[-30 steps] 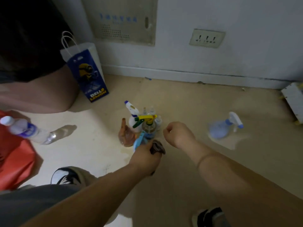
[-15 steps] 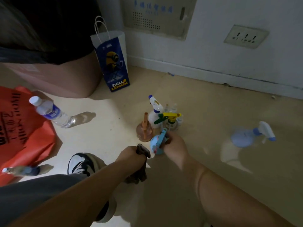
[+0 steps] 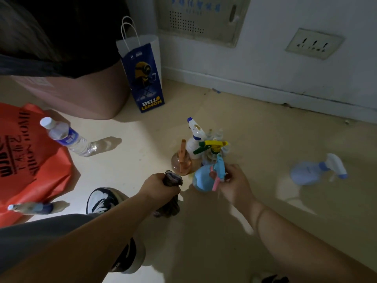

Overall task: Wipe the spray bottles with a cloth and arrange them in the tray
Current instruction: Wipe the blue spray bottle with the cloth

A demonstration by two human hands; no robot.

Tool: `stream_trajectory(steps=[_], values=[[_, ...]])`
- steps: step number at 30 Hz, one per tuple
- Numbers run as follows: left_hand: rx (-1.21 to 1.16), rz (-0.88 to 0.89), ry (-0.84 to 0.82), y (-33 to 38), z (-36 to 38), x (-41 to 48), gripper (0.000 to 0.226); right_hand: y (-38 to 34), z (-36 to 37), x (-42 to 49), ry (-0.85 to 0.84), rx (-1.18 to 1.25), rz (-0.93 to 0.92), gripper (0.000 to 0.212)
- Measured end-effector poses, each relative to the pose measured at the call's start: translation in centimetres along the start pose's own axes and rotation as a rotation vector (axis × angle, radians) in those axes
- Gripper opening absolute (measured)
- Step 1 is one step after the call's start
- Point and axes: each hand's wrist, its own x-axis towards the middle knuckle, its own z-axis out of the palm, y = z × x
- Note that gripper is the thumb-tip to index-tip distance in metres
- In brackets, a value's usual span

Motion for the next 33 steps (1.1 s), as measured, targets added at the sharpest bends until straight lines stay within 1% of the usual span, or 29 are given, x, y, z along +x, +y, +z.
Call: stream_trajectory(steps=[3, 5, 6, 7, 8, 9, 11, 14, 18, 20, 22, 23, 26, 27, 29, 31, 33], values=[[0.016, 0.016, 0.016, 2.0, -0.2, -1.9, 0.03, -1.9, -3.0, -1.0, -0.009, -0.013, -0.023, 0.019], [0.004, 0.067, 0.021, 3.9, -0.6, -3.7, 0.033, -3.8, -5.0, -1.2, 0.025, -0.068, -0.128, 0.03], [-0.008, 0.113, 0.016, 4.9, -0.9, -4.5, 0.029, -4.6, -6.1, -1.4, 0.026, -0.104, -0.194, 0.032], [-0.025, 0.16, 0.003, 6.0, -1.2, -5.4, 0.024, -5.8, -7.3, -1.8, 0.019, -0.15, -0.249, 0.026], [-0.045, 0.203, -0.005, 7.2, -1.7, -6.2, 0.022, -6.9, -8.5, -2.3, -0.004, -0.19, -0.304, 0.016], [-0.062, 0.244, -0.002, 8.4, -2.2, -7.1, 0.02, -8.2, -9.7, -2.9, -0.022, -0.241, -0.35, 0.013], [-0.091, 0.312, 0.007, 10.7, -3.1, -8.6, 0.018, -10.5, -12.1, -4.5, -0.018, -0.347, -0.432, 0.02], [-0.135, 0.399, -0.005, 14.2, -4.6, -11.2, 0.021, -13.8, -15.0, -6.9, -0.001, -0.472, -0.482, 0.016], [-0.216, 0.519, -0.067, 17.9, -6.7, -15.3, 0.013, -17.7, -17.8, -9.8, 0.026, -0.553, -0.543, 0.018], [-0.229, 0.571, -0.073, 18.9, -7.5, -16.7, 0.016, -19.3, -18.4, -10.9, 0.035, -0.557, -0.559, 0.017], [-0.255, 0.59, -0.064, 19.6, -7.9, -17.5, 0.018, -20.7, -18.6, -11.7, 0.052, -0.512, -0.559, 0.03], [-0.282, 0.591, -0.06, 19.9, -8.0, -17.8, 0.018, -21.0, -18.7, -11.8, 0.057, -0.494, -0.549, 0.031], [-0.352, 0.589, -0.062, 20.3, -7.8, -17.6, 0.018, -20.7, -18.4, -11.4, 0.025, -0.477, -0.479, 0.017], [-0.354, 0.603, -0.054, 20.3, -7.6, -17.4, 0.02, -20.5, -18.2, -11.1, 0.017, -0.471, -0.456, 0.016], [-0.338, 0.638, -0.014, 20.3, -7.2, -16.9, 0.023, -20.0, -17.8, -10.5, 0.004, -0.464, -0.437, 0.017], [-0.268, 0.698, 0.015, 20.6, -6.9, -16.5, 0.024, -19.6, -17.4, -10.1, -0.009, -0.464, -0.43, 0.017], [-0.184, 0.803, -0.011, 20.9, -6.5, -16.3, 0.026, -19.7, -17.3, -9.9, -0.019, -0.471, -0.408, 0.019]])
